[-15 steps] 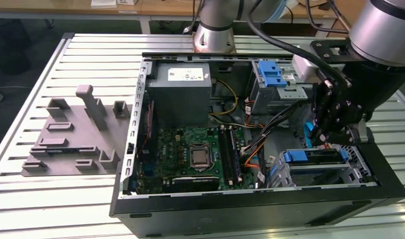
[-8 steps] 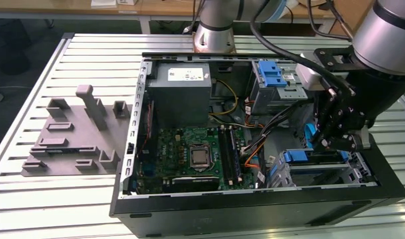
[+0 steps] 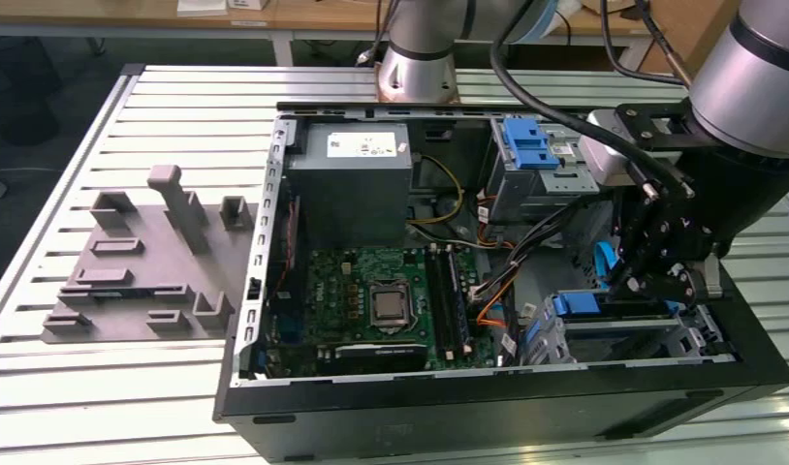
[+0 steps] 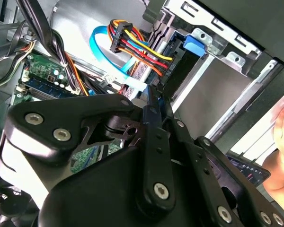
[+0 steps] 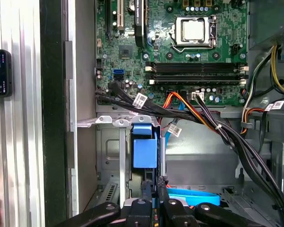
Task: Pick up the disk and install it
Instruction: 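Insert the second disk wire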
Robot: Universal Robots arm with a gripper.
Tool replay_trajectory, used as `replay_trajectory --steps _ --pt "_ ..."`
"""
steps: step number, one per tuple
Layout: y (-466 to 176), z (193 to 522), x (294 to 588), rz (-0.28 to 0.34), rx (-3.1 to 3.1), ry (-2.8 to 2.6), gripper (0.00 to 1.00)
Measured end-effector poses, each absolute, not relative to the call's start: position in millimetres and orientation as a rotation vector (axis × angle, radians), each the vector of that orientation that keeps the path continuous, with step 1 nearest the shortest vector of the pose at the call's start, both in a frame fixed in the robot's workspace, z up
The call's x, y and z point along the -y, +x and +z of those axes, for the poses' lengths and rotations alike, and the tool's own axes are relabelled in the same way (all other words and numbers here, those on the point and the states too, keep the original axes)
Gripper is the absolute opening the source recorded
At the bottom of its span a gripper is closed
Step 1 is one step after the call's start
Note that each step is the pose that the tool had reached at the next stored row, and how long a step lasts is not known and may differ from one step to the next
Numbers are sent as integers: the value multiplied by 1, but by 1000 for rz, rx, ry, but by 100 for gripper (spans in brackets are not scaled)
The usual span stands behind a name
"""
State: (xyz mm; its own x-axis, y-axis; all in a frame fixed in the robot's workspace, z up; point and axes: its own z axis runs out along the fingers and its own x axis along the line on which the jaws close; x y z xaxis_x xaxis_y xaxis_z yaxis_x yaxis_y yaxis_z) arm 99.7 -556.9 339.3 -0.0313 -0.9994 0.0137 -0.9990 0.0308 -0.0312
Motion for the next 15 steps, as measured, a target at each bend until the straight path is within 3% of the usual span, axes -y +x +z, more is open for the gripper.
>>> replay_trajectory --steps 15 --pt "102 335 557 -38 -2253 -2167 16"
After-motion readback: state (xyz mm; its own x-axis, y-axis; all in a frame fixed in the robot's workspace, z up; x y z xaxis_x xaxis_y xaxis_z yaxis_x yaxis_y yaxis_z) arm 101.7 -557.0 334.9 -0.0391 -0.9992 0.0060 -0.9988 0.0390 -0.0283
